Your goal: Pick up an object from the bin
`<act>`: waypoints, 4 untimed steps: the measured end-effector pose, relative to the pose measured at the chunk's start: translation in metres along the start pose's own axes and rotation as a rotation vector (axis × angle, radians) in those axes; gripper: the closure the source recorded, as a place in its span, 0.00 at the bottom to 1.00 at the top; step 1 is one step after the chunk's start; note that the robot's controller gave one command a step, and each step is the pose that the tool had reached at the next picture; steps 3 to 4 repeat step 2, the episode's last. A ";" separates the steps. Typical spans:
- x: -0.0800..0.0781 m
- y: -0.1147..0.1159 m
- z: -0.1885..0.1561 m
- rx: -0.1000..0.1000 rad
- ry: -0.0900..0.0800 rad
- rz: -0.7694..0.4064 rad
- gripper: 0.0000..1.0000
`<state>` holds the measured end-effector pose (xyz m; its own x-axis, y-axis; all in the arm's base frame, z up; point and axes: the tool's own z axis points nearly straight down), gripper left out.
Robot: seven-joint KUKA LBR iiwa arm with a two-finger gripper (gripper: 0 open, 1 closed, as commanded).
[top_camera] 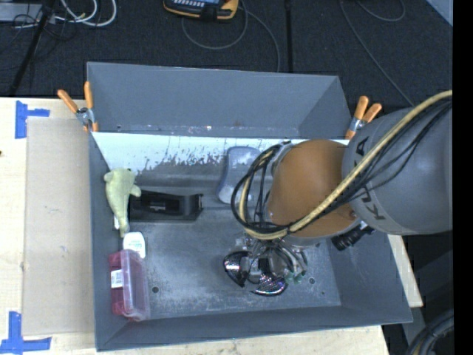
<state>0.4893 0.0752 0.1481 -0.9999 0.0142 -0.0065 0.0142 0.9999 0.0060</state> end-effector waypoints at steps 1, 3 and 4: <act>0.005 0.011 -0.045 0.004 0.015 -0.018 1.00; -0.005 0.012 -0.105 0.002 0.008 -0.021 1.00; -0.005 0.012 -0.105 0.002 0.008 -0.021 1.00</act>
Offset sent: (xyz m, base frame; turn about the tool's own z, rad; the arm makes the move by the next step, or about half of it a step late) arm 0.0127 0.0078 0.1441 -0.0192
